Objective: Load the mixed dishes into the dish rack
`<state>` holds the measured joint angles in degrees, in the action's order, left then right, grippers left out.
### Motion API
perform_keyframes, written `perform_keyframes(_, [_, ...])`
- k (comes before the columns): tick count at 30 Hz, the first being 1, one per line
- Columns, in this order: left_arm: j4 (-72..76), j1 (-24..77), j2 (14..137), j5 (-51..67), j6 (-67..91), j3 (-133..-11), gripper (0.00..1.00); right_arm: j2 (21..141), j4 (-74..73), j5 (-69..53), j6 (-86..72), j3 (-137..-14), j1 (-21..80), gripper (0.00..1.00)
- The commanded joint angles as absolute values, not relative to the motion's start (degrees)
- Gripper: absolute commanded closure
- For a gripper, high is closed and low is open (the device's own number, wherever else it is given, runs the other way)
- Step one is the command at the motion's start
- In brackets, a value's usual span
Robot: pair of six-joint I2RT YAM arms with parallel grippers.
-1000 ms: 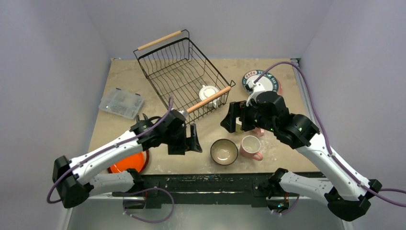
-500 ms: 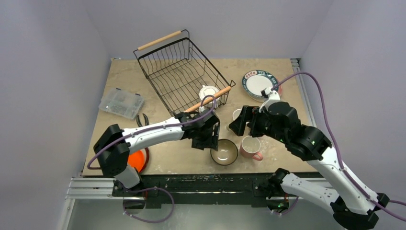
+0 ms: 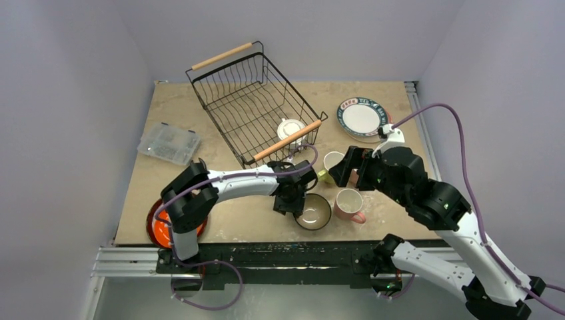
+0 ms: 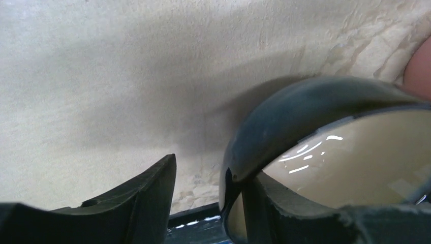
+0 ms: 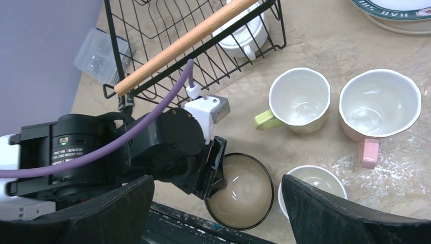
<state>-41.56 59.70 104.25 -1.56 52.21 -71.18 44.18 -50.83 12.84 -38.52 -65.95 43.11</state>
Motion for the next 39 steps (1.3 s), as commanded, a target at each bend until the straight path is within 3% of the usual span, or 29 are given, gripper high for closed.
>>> perform_keyframes(1, [-41.40, 59.94, 106.75, -1.20, 50.02, -73.74, 0.57, 45.81, -49.99, 14.96, -37.26, -66.73, 43.00, 0.02])
perform_keyframes(7, [-41.50, 59.95, 106.43, -0.90, 48.38, -72.39, 0.77, 48.61, -48.60, 14.82, -35.56, -68.00, 43.06, 0.02])
perform_keyframes(10, [-42.37, 59.92, 105.29, -1.58, 47.32, -71.97, 0.93, 49.40, -48.16, 14.55, -35.55, -68.12, 43.04, 0.02])
perform_keyframes(13, [-43.19, 59.89, 103.09, -2.59, 46.57, -70.45, 1.00, 49.89, -47.59, 14.09, -35.49, -67.90, 43.00, 0.02])
perform_keyframes(26, [-43.22, 58.64, 81.44, -4.48, 46.04, -60.16, 1.00, 54.21, -43.09, 8.34, -35.71, -66.38, 43.07, 0.02])
perform_keyframes(39, [-41.00, 49.12, 62.13, 2.88, 48.97, -57.95, 1.00, 58.10, -35.57, -6.27, -34.89, -68.08, 43.00, 0.02])
